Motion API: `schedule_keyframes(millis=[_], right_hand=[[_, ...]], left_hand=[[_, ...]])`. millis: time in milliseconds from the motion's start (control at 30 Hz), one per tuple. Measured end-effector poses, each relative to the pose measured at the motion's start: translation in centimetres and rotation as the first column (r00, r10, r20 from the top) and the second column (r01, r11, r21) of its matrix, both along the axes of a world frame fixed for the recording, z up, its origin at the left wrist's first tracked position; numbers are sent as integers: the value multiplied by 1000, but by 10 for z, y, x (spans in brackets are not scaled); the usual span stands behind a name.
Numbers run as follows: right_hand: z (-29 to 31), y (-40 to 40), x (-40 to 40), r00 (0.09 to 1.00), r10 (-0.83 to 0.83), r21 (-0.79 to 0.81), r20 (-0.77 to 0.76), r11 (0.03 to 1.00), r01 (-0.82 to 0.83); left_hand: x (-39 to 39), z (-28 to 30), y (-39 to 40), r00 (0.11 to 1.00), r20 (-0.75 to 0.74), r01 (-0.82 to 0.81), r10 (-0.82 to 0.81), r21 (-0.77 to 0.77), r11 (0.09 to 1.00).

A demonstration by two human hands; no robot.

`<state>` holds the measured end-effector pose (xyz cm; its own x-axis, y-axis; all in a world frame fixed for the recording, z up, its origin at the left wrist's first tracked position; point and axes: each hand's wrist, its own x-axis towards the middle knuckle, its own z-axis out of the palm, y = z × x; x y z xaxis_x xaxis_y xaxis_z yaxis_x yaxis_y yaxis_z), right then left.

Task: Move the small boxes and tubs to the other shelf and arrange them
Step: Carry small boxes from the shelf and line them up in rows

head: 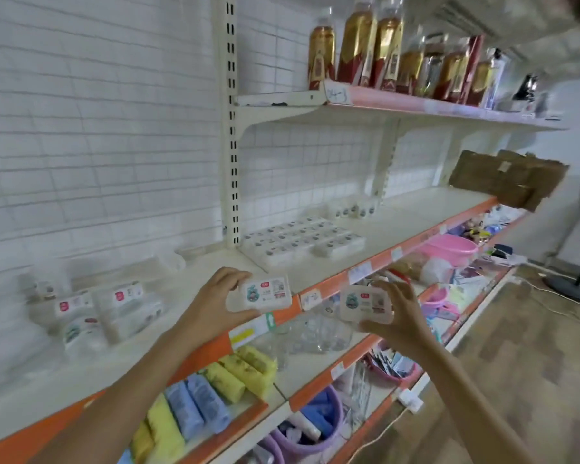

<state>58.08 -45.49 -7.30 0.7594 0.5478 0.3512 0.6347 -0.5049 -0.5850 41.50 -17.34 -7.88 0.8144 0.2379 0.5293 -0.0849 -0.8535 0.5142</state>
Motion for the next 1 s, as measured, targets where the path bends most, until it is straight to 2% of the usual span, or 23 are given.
schedule_keyframes(millis=[233, 400, 733, 1000], right_hand=[[-21, -76, 50, 993, -110, -16, -36, 994, 110], [-28, -87, 86, 990, -128, -27, -54, 992, 126], [-10, -12, 191, 998, -40, -45, -45, 998, 38], [12, 76, 259, 983, 161, -7, -86, 987, -162]], left_hand=[[79, -14, -66, 998, -55, 40, -43, -40, 998], [125, -16, -76, 997, -79, 17, -18, -16, 1000], [205, -13, -21, 992, -87, -89, 89, 8, 996], [243, 5, 29, 976, -59, -210, 208, -31, 977]])
